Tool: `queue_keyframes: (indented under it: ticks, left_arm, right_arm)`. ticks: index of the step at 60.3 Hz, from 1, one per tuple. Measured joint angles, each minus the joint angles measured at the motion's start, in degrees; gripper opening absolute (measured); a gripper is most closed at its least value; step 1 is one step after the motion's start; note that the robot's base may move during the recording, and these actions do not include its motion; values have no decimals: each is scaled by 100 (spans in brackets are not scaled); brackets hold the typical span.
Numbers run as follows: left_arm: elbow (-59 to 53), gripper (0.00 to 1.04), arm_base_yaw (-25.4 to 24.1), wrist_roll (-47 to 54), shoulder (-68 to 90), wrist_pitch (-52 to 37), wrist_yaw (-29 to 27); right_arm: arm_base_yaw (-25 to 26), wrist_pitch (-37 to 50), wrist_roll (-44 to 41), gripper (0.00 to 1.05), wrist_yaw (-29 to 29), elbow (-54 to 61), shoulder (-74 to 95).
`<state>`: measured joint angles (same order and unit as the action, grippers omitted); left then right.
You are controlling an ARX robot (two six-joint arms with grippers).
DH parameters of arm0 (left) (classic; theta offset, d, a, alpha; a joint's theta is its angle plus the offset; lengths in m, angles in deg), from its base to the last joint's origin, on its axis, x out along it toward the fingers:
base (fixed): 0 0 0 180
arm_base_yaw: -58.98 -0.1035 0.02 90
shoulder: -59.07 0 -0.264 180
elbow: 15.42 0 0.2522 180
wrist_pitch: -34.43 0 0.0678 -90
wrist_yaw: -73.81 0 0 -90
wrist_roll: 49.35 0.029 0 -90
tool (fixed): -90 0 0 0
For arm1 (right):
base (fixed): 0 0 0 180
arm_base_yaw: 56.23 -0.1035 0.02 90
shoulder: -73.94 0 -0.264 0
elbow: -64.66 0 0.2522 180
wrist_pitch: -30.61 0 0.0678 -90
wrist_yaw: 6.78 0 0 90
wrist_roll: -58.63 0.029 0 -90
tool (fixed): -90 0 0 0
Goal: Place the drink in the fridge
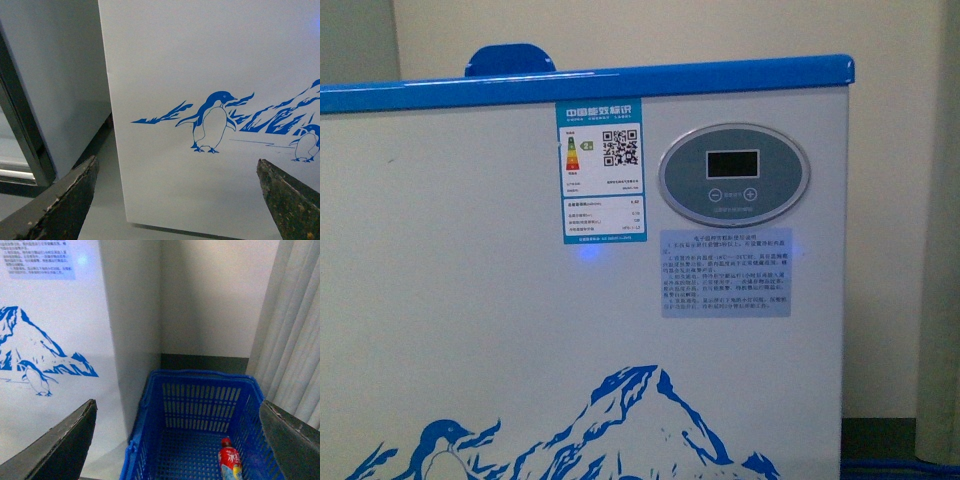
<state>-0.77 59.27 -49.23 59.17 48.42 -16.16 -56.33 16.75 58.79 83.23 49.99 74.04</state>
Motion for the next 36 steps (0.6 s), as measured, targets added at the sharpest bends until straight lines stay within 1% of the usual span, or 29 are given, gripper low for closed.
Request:
queue_keyframes:
  ticks: [34,36]
  left_arm:
    - [0,97,0,-2,2,0,-4]
    - [0,97,0,0,2,0,0]
  right_arm:
    - [0,-2,0,97,-13,0,2]
    - [-33,-63,35,97,-131,-15,52]
